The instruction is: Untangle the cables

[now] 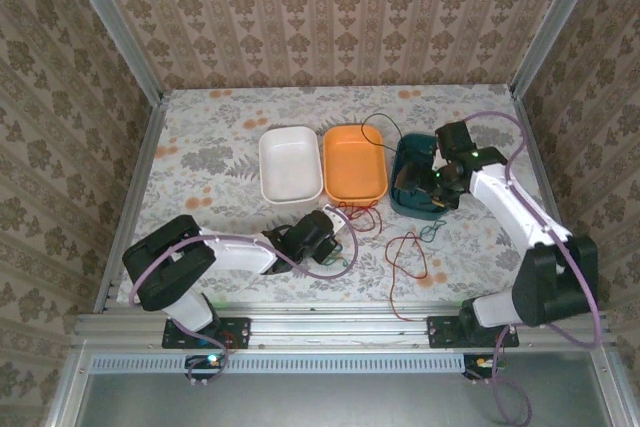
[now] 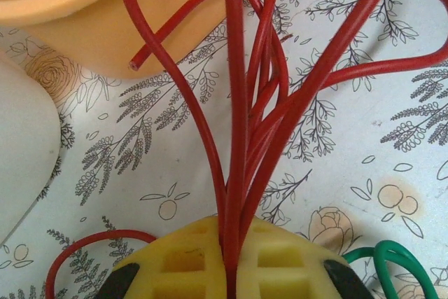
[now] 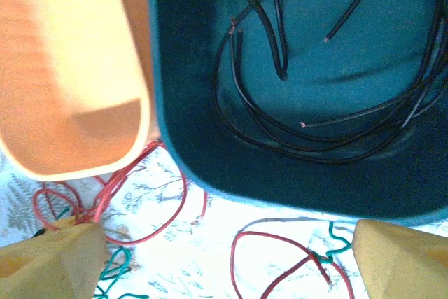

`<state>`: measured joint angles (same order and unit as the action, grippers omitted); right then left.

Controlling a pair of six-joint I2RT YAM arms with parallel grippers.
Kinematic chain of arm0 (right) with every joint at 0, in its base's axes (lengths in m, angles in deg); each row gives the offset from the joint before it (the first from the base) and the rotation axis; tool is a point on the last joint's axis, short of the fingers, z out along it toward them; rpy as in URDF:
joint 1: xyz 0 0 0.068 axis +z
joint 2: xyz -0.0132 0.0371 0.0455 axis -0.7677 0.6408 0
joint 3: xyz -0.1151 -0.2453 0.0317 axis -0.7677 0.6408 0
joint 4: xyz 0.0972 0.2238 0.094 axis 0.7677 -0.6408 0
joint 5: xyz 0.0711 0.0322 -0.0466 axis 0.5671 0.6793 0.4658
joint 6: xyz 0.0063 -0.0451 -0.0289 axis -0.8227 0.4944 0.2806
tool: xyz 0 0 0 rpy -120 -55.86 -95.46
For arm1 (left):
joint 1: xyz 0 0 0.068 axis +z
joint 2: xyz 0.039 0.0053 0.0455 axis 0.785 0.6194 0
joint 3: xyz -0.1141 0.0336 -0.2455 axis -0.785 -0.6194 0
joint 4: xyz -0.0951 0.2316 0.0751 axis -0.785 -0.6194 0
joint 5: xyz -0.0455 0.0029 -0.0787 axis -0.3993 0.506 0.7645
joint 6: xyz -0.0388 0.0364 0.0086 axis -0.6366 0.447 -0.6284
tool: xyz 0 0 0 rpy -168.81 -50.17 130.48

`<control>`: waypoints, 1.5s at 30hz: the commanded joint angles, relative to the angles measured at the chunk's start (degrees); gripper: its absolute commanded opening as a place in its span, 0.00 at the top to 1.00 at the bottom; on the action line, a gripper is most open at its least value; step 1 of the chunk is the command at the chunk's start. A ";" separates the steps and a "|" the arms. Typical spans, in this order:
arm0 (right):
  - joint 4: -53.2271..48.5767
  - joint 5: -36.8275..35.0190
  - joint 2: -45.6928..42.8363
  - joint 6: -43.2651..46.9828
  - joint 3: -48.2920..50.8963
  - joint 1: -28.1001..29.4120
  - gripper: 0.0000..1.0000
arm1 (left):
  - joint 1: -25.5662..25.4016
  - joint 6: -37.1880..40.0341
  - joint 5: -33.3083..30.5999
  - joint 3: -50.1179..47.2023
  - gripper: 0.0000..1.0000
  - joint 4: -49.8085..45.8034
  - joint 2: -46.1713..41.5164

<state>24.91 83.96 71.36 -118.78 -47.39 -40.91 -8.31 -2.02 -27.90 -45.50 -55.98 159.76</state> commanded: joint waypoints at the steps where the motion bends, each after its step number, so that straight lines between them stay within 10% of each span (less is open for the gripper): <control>1: 1.57 -0.69 -3.55 0.26 0.36 1.56 0.11 | -0.10 -0.85 -0.24 1.05 1.00 0.16 0.79; 24: -1.77 -32.97 37.89 -7.44 -49.05 13.21 0.12 | -0.14 -1.84 -1.00 0.35 1.00 -1.24 -0.62; 36: -6.61 -36.25 47.19 -6.35 -59.12 13.77 0.12 | 0.44 -2.27 -0.68 0.26 1.00 -1.26 -0.10; 45: -6.66 -37.73 44.25 -5.12 -55.63 13.88 0.49 | 0.44 -2.16 -0.55 1.05 1.00 -1.55 0.60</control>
<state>19.60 48.90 118.50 -124.25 -104.55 -27.25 -8.20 -2.94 -27.95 -45.45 -55.98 159.85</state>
